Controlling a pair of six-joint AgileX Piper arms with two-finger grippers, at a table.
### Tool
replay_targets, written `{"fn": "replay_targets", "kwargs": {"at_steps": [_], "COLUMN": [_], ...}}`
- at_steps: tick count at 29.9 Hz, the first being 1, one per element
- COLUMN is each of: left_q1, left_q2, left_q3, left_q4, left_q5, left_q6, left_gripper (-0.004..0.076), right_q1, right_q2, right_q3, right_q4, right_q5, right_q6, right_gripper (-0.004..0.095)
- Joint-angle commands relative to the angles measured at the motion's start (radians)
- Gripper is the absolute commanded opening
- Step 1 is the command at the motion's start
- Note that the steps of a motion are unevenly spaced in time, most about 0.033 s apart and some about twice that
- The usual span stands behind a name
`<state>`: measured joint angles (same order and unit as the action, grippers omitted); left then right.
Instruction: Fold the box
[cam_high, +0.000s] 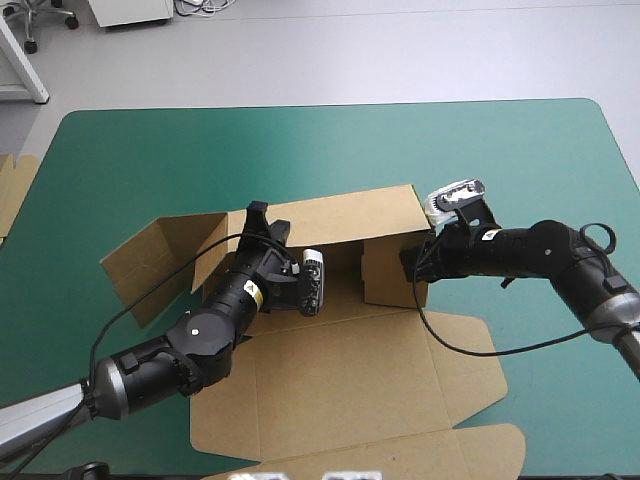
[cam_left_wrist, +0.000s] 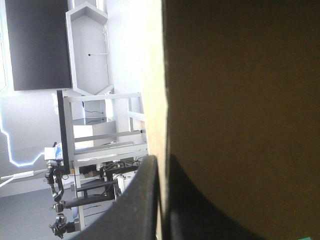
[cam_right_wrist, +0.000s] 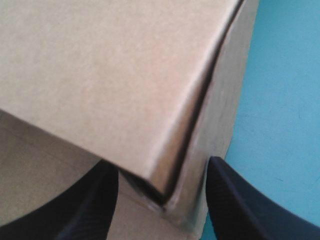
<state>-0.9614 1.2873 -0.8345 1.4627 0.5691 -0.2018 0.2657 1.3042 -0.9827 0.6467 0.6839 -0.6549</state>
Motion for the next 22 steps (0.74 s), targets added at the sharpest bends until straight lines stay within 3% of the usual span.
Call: {"fn": "replay_targets", "kwargs": {"at_steps": [1, 6, 18, 22], "left_q1": [-0.006, -0.006, -0.006, -0.006], "left_q2": [-0.02, -0.02, -0.02, -0.02], "left_q3": [-0.021, -0.021, -0.025, -0.025], "left_q4": [0.025, 0.032, 0.07, 0.07], "left_q5": [0.009, 0.009, -0.001, -0.018], "left_q6": [0.0, 0.0, -0.045, -0.045], "left_gripper": [-0.001, -0.001, -0.001, -0.001], "right_q1": [0.044, 0.082, 0.084, 0.084], "right_q2": [-0.029, -0.029, -0.029, -0.029], "right_q3": [-0.026, -0.026, -0.027, -0.027], "right_q4": [-0.03, -0.139, -0.114, -0.088], "right_q5": [-0.11, -0.155, -0.143, -0.143], "right_q6": [0.078, 0.166, 0.078, 0.059], "right_gripper": [0.0489, 0.0423, 0.0132, -0.0019]}}
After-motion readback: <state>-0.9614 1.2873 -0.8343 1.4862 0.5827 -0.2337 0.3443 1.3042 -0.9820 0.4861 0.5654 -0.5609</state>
